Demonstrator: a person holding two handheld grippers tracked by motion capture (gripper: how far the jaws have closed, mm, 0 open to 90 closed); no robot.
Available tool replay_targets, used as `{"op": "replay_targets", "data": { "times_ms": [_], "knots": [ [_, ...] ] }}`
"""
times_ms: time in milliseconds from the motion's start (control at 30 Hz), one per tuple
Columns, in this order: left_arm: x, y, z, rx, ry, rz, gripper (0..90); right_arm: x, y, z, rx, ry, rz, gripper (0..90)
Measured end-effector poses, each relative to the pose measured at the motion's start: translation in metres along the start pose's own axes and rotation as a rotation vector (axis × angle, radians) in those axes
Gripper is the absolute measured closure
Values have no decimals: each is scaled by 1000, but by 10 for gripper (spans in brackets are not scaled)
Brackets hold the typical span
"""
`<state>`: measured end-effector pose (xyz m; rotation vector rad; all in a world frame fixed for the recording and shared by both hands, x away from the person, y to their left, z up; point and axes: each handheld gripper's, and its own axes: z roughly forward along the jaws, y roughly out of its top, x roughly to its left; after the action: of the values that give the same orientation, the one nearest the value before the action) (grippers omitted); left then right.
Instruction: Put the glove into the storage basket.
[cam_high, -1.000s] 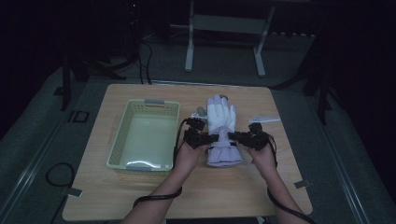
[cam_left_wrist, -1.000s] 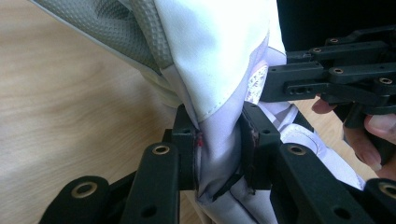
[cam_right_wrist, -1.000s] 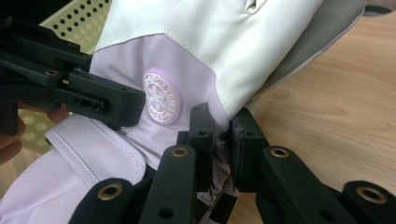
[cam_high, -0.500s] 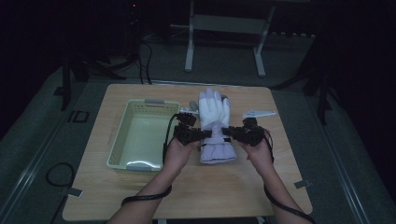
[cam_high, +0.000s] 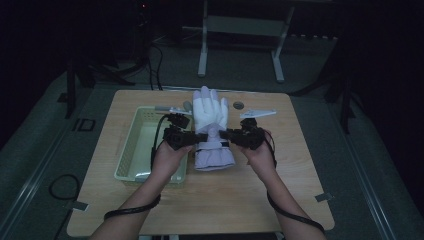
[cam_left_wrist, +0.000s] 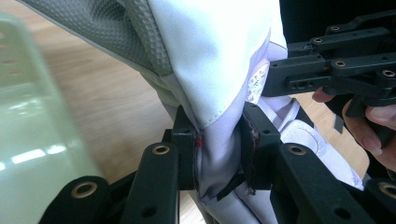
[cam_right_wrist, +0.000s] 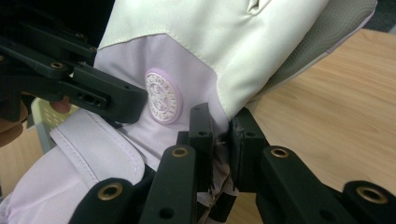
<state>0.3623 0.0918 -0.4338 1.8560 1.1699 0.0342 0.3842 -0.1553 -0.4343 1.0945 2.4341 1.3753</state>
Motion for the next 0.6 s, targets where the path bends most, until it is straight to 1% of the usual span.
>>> {"op": "replay_targets", "data": {
  "times_ms": [67, 167, 233, 300, 333, 433, 533, 600],
  "knots": [
    [4, -1, -10, -9, 15, 1, 711, 7, 6, 6, -3, 6, -7, 809],
    [14, -2, -23, -11, 22, -2, 710, 17, 13, 16, -6, 24, -13, 809],
    [22, -4, -33, -9, 34, -9, 710, 25, 19, 24, 1, 33, -15, 809],
    [28, -6, -42, -13, 48, -5, 710, 32, 24, 33, 8, 36, -25, 809],
    [31, -7, -45, -19, 55, -5, 710, 36, 26, 37, 8, 41, -22, 809],
    [40, -12, -56, -28, 71, -17, 710, 45, 32, 49, 12, 57, -26, 809],
    [51, -16, -65, -27, 81, -33, 710, 54, 38, 62, 27, 67, -35, 810],
    [61, -19, -71, -25, 93, -45, 710, 59, 41, 73, 37, 70, -41, 810]
  ]
}}
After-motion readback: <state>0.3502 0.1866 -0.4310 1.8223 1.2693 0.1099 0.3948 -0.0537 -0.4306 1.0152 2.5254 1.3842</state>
